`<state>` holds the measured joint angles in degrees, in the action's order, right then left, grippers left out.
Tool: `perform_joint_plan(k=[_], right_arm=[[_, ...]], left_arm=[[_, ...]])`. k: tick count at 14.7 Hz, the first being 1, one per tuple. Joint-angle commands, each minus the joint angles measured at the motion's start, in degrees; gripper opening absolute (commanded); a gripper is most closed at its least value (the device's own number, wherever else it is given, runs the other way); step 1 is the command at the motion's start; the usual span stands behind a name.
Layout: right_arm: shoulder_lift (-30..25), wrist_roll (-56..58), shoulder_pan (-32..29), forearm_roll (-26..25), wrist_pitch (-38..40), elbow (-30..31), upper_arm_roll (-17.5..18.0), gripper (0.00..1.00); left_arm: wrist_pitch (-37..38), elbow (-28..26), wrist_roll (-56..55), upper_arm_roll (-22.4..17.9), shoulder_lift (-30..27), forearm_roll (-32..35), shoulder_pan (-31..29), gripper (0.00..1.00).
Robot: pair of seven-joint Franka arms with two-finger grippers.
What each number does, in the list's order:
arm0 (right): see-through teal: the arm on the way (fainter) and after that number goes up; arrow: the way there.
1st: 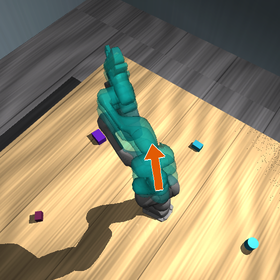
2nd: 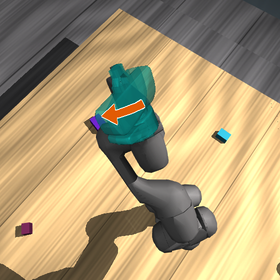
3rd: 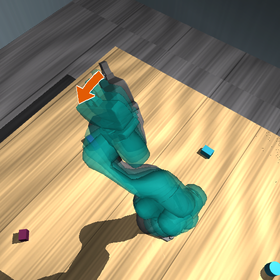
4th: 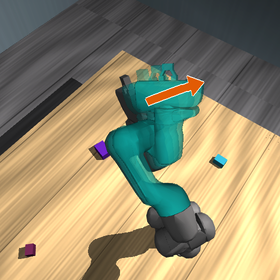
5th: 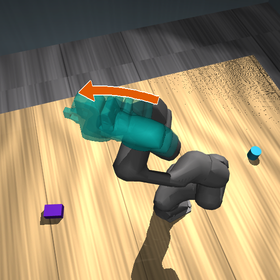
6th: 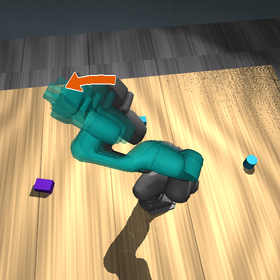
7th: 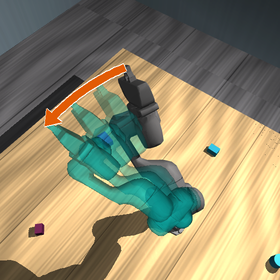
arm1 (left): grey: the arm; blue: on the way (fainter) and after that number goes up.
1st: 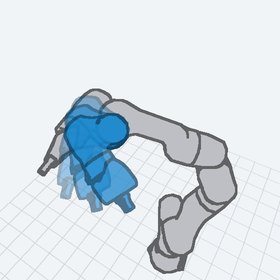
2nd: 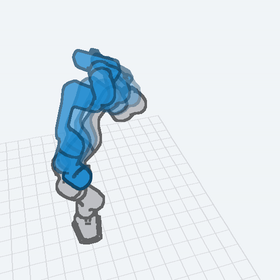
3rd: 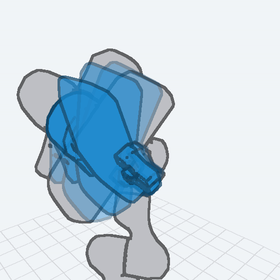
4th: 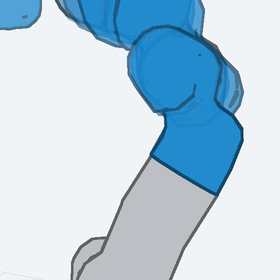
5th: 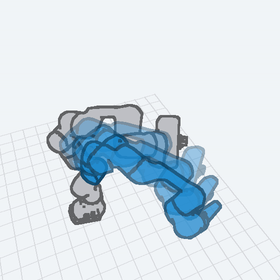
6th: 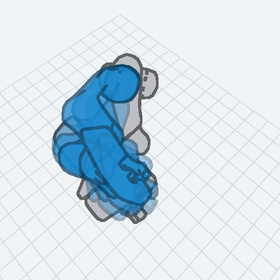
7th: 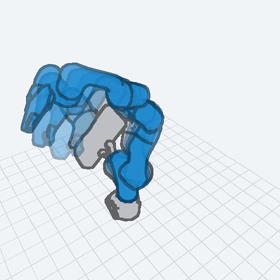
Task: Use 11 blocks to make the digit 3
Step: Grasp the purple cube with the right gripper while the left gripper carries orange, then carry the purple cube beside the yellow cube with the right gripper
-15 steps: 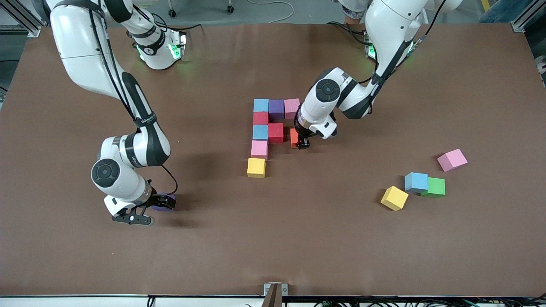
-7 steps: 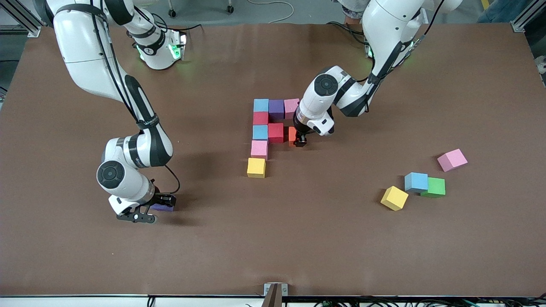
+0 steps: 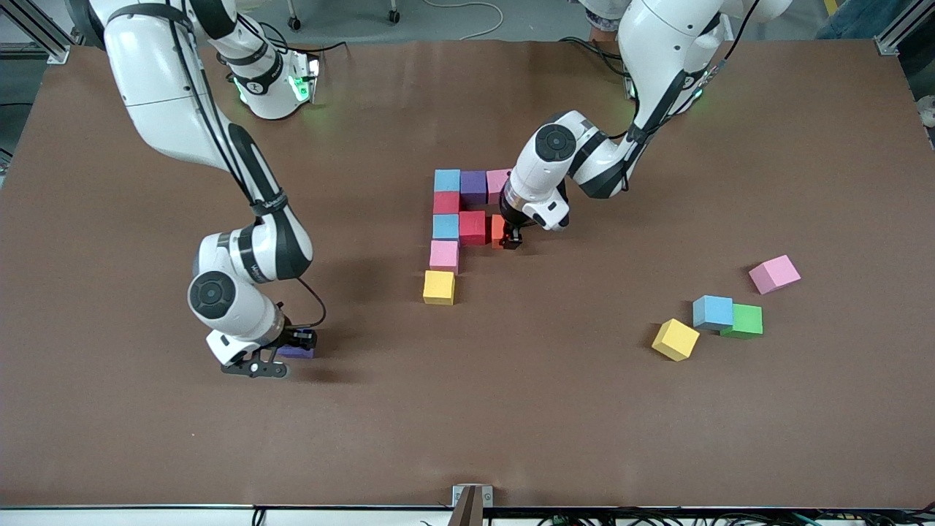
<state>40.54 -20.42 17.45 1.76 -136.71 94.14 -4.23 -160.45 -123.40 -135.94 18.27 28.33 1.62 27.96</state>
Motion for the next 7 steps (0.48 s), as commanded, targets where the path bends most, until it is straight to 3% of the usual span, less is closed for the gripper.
perform_joint_plan(k=[1, 3, 7], right_arm=[[-2.7, -13.2, 2.8, -0.3, 0.0, 3.2, 0.5, 0.00], [-3.9, -26.4, 5.6, -0.3, 0.0, 3.9, 0.5, 0.00], [-6.9, -34.0, 9.5, 0.4, -0.6, 8.0, 1.1, 0.00]], left_arm=[[-1.4, -0.7, -0.6, 0.4, -0.3, 1.0, 0.1, 0.16], [-1.6, -0.7, -0.7, 0.4, 0.0, 1.0, 0.1, 0.16], [-2.5, -0.6, -0.8, 0.4, 0.5, 1.0, 0.3, 0.17]])
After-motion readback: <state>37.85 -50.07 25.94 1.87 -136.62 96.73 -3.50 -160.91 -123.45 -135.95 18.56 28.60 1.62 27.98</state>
